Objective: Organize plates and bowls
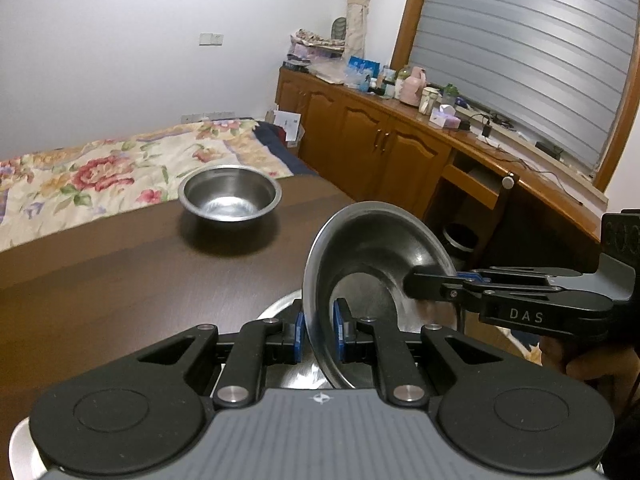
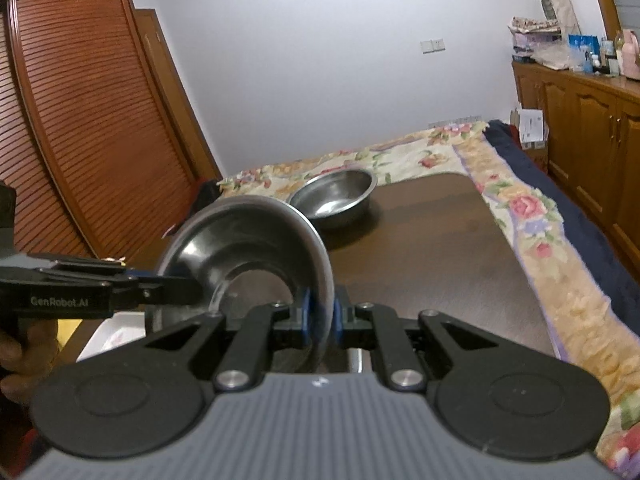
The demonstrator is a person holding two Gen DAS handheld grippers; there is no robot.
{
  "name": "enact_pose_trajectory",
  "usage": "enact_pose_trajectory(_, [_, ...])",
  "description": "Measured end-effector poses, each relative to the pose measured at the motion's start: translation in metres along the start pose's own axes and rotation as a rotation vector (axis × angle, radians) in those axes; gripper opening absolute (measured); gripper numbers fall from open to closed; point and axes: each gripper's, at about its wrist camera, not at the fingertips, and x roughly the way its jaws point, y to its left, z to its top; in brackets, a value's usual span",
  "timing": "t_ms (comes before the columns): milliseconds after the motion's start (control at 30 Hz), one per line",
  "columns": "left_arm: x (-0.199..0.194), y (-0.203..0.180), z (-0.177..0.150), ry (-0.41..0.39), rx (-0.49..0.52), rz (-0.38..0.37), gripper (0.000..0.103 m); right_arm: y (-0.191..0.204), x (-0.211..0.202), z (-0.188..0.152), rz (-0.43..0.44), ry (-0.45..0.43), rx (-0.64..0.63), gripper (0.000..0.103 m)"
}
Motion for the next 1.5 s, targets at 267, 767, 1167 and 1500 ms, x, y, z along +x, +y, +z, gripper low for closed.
enact_pose_trajectory(267, [0.003,0.002,-0.018,0.015,0.011,0.029,0.016,0.009,0.006,-0.012,-0.004,0.030,-0.013,0.013])
enact_pose_trajectory(767, [0.014,0.005,-0.039,0.040,0.059,0.093,0.016,0.025,0.013,-0.025,-0.069,0.042,-0.136,0.013])
enact_pose_trajectory(1167, [0.018,0.010,-0.041,0.042,0.054,0.102,0.016,0.038,0.011,-0.029,-0.111,0.038,-0.264,0.014])
enact_pose_trajectory(1500, [0.009,0.008,-0.043,0.015,0.058,0.109,0.016,0.048,0.011,-0.029,-0.122,0.066,-0.329,0.013])
